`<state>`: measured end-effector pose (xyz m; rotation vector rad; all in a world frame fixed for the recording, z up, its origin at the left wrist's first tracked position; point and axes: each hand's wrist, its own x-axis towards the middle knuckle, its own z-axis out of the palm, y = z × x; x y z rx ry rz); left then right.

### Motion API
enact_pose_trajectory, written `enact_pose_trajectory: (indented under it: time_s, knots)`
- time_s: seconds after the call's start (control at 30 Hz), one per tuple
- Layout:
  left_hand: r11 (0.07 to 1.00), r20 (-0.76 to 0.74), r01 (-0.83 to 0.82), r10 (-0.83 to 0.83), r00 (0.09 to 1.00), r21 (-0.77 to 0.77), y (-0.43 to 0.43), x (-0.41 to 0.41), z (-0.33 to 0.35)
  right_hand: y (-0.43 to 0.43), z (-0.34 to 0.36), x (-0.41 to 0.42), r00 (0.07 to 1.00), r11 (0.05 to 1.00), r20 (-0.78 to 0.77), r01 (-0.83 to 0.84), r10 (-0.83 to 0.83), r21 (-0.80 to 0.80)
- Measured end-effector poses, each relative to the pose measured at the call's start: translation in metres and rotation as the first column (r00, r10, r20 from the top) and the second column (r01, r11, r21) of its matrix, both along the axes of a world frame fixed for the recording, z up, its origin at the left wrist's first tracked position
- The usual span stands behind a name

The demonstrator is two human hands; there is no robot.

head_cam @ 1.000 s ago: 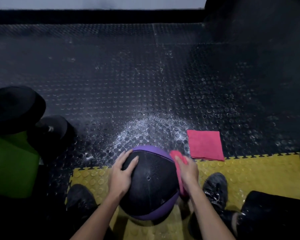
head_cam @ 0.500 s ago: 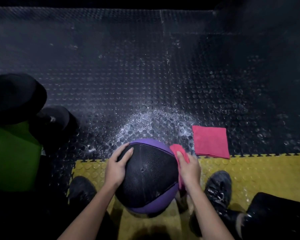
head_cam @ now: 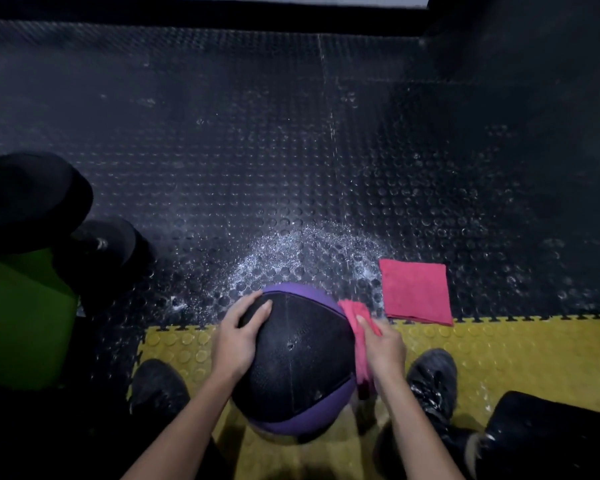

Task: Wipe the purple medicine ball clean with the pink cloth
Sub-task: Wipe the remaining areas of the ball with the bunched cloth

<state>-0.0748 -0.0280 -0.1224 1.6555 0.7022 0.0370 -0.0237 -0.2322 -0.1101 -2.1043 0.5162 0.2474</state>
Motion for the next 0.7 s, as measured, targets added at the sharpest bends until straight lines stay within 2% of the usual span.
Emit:
enact_pose_trajectory:
  time_s: [0.03, 0.1, 0.13, 0.2, 0.23, 0.3, 0.4, 0.47, 0.5, 0.57, 0.6, 0.67, 0.7]
  knots:
    - [1.0, -0.003, -0.006, 0.006, 1.0, 0.018, -0.002, 0.001, 0.001, 0.002, 0.004, -0.002, 1.0, 1.0, 0.018, -0.007, 0.007, -0.008]
    - [0.998, 0.0, -0.024, 0.024, 1.0, 0.057, -0.006, 0.0, -0.002, 0.017, 0.018, -0.008, 0.963, 0.989, 0.228, -0.127, 0.14, -0.071]
    - [0.998, -0.001, -0.034, 0.034, 0.999, 0.056, -0.007, 0.0, -0.002, 0.028, 0.028, -0.014, 0.911, 0.964, 0.317, -0.232, 0.262, -0.13]
    - [0.998, 0.008, -0.052, 0.051, 0.999, 0.042, -0.009, -0.001, -0.003, 0.044, 0.036, -0.028, 0.789, 0.881, 0.397, -0.384, 0.469, -0.277]
    - [0.998, 0.015, -0.051, 0.051, 0.999, 0.044, -0.008, -0.001, -0.002, 0.045, 0.034, -0.031, 0.765, 0.87, 0.422, -0.382, 0.486, -0.311]
    - [0.997, 0.014, -0.044, 0.043, 0.999, 0.066, -0.007, 0.0, -0.004, 0.036, 0.028, -0.026, 0.831, 0.92, 0.409, -0.289, 0.378, -0.264]
    - [0.997, 0.005, -0.006, 0.005, 1.0, 0.079, -0.007, 0.0, -0.002, 0.008, 0.007, -0.011, 0.96, 0.974, 0.234, -0.105, 0.152, -0.202]
    - [0.997, -0.015, 0.002, -0.001, 1.0, 0.077, -0.007, 0.0, 0.0, -0.005, 0.001, -0.006, 0.991, 0.97, 0.097, -0.063, 0.088, -0.235]
    - [0.997, -0.016, -0.007, 0.008, 1.0, 0.076, -0.006, 0.0, 0.001, -0.005, 0.002, -0.007, 0.994, 0.971, 0.079, -0.06, 0.08, -0.231]
    - [0.997, -0.014, -0.029, 0.03, 0.999, 0.067, -0.005, -0.002, 0.001, 0.009, 0.013, -0.014, 0.973, 0.982, 0.192, -0.097, 0.128, -0.161]
    - [0.997, -0.012, -0.04, 0.041, 0.999, 0.061, -0.005, -0.004, 0.001, 0.021, 0.02, -0.02, 0.937, 0.973, 0.283, -0.162, 0.204, -0.165]
    - [0.996, 0.01, -0.069, 0.069, 0.998, 0.047, -0.006, -0.005, 0.001, 0.043, 0.033, -0.035, 0.824, 0.916, 0.412, -0.296, 0.389, -0.272]
    - [0.996, 0.015, -0.083, 0.082, 0.997, 0.043, -0.007, -0.005, 0.002, 0.046, 0.032, -0.038, 0.787, 0.892, 0.442, -0.295, 0.43, -0.343]
